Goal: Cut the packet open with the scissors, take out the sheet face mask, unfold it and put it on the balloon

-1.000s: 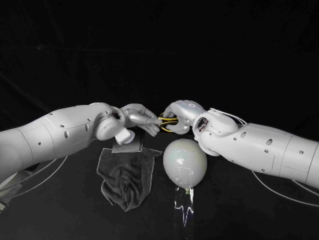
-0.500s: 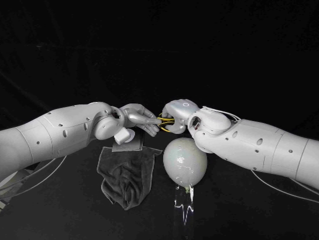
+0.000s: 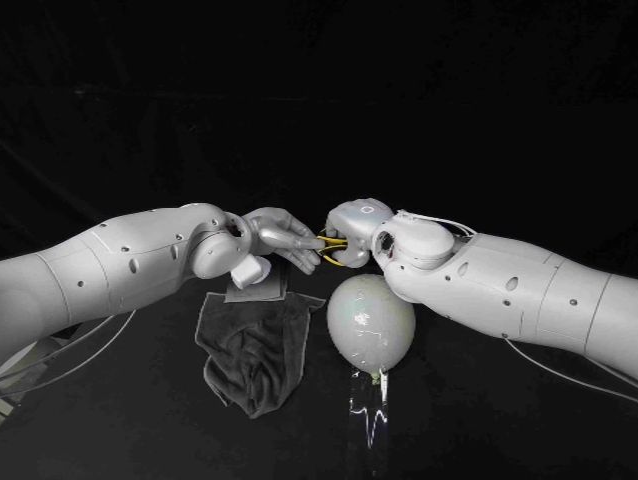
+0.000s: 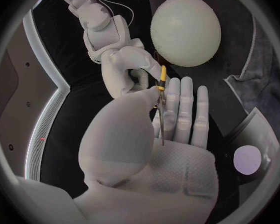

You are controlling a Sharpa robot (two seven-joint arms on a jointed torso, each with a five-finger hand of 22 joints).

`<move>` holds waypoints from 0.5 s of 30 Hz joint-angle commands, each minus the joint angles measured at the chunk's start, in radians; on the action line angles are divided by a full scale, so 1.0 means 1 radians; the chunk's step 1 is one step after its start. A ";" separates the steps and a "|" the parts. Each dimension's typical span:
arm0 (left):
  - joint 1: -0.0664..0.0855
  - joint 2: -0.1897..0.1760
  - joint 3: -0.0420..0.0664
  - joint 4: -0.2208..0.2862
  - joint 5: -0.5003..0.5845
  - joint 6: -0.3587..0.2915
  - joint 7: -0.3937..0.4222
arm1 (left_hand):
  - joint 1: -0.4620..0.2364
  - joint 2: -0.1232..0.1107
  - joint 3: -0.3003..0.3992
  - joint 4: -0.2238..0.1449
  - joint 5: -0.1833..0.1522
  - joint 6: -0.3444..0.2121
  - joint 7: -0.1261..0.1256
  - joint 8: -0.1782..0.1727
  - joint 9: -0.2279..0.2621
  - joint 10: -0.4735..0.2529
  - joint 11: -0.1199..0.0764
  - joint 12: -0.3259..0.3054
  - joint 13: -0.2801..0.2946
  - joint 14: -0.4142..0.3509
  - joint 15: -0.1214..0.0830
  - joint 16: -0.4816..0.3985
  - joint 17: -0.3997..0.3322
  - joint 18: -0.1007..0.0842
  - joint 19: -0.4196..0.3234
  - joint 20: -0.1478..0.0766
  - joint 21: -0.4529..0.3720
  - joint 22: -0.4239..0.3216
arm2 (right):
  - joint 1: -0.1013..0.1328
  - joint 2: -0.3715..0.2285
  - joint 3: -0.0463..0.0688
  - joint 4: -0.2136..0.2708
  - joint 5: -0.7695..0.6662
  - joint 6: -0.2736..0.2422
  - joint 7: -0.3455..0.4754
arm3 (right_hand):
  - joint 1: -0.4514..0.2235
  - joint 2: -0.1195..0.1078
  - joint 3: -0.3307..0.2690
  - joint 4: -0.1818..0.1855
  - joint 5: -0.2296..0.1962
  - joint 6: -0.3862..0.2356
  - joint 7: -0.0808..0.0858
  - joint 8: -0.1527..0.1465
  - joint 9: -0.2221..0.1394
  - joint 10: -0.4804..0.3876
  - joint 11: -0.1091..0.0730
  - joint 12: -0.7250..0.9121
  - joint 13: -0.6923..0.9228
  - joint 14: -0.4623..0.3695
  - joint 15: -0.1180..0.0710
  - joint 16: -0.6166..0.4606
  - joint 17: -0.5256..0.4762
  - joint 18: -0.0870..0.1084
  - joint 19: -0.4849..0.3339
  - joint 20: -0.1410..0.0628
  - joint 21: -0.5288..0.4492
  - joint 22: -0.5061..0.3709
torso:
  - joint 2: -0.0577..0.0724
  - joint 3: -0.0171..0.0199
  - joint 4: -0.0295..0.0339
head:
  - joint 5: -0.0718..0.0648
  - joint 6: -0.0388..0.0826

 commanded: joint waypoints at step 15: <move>0.008 0.014 0.007 0.005 0.063 -0.028 0.035 | -0.014 -0.044 -0.017 -0.011 0.006 -0.022 0.018 -0.005 0.034 -0.034 0.015 -0.026 -0.010 -0.026 0.009 -0.008 -0.003 0.011 0.000 -0.008 0.004 0.002 | -0.005 -0.009 -0.008 -0.006 -0.061 0.089 -0.087 | -0.058 0.148 0.014 0.073 -0.002 -0.043 0.000 0.024 0.080 0.315 -0.126 0.850 0.609 0.047 -0.006 0.065 0.078 -0.004 -0.008 -0.001 -0.019 0.141 | 0.000 0.0023 -0.0006 | 0.002 0.004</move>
